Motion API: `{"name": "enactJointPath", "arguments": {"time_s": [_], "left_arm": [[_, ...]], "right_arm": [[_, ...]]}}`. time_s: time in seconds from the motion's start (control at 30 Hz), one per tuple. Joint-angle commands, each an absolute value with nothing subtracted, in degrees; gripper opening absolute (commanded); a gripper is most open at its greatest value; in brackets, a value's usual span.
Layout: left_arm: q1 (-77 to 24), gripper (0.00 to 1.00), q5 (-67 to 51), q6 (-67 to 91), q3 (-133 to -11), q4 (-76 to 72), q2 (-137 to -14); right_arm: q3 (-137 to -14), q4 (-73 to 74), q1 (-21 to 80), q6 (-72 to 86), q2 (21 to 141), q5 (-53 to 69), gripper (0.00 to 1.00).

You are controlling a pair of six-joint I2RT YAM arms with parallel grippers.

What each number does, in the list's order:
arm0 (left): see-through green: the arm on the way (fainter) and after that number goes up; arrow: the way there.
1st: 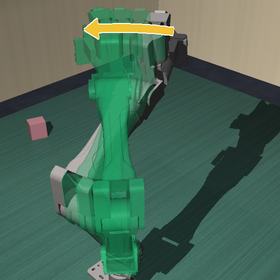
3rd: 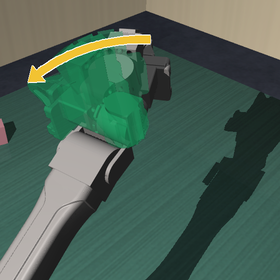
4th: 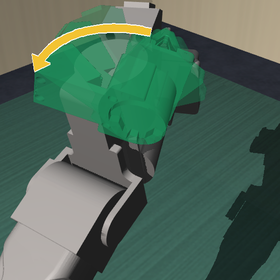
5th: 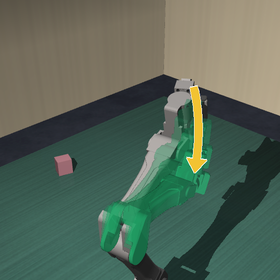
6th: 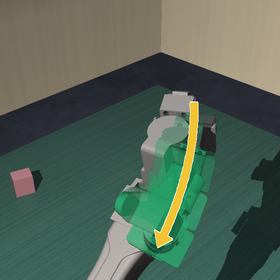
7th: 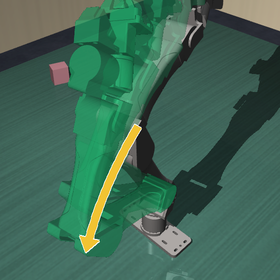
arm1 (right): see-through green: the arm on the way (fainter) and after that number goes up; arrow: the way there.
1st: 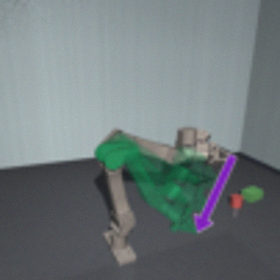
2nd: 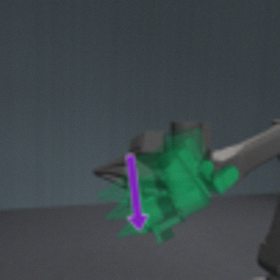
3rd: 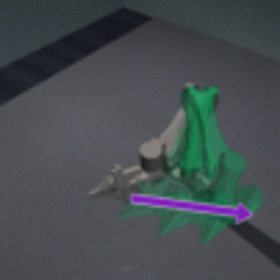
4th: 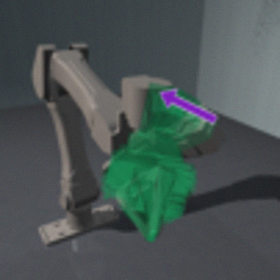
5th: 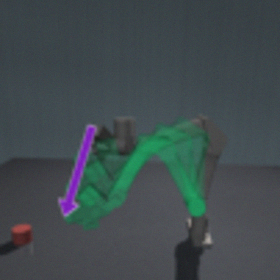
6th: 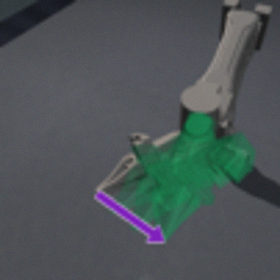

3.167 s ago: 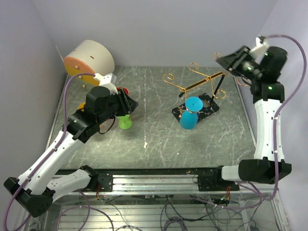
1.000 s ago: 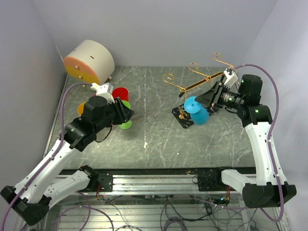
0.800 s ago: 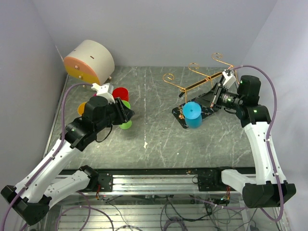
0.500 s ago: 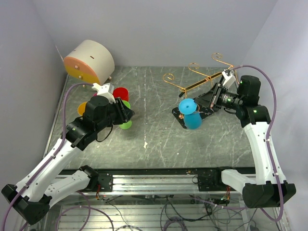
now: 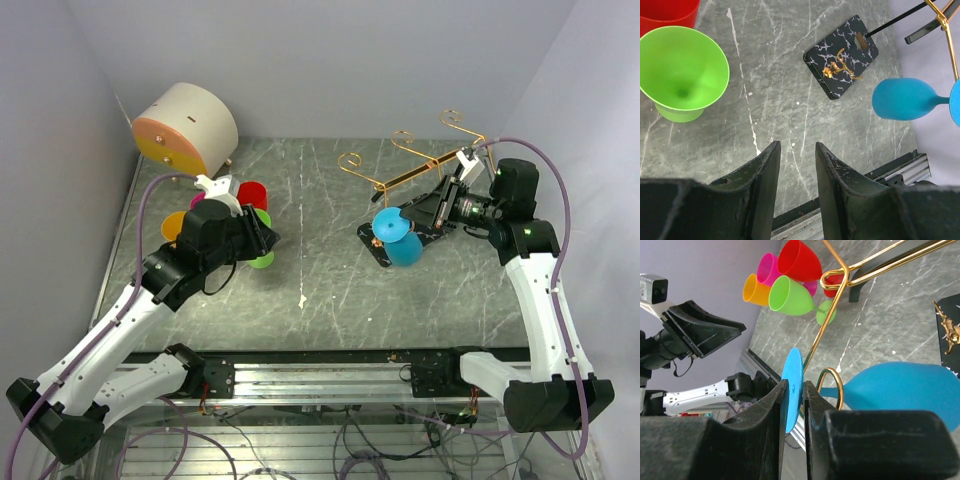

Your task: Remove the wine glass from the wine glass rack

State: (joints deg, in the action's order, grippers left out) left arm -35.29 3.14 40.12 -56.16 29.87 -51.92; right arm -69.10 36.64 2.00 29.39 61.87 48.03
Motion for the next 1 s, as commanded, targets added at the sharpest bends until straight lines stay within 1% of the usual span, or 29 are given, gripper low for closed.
{"name": "enactJointPath", "arguments": {"time_s": [0.0,0.2,0.57,0.63,0.73,0.97], "left_arm": [[-34.94,0.45,4.69,40.25,-55.6,29.77,-51.78],[-34.98,0.44,4.97,40.25,-55.48,29.97,-51.85],[-34.98,0.44,5.69,40.11,-55.95,30.82,-51.5],[-34.96,0.44,5.71,40.22,-55.88,30.78,-51.45],[-34.97,0.44,5.58,40.28,-55.73,30.76,-51.48],[-34.97,0.44,5.44,40.66,-55.51,30.61,-51.21]], "right_arm": [[-68.97,35.31,2.35,29.12,61.44,51.13,0.18],[-68.49,35.25,2.63,29.06,61.15,52.52,0.14],[-68.02,36.66,3.77,27.17,62.5,51.86,0.13],[-67.99,36.58,3.93,27.24,62.41,51.37,0.11],[-67.95,35.7,3.93,27.96,62.62,51.1,0.01],[-67.94,28.62,3.9,34.04,61.85,47.88,0.0]]}}
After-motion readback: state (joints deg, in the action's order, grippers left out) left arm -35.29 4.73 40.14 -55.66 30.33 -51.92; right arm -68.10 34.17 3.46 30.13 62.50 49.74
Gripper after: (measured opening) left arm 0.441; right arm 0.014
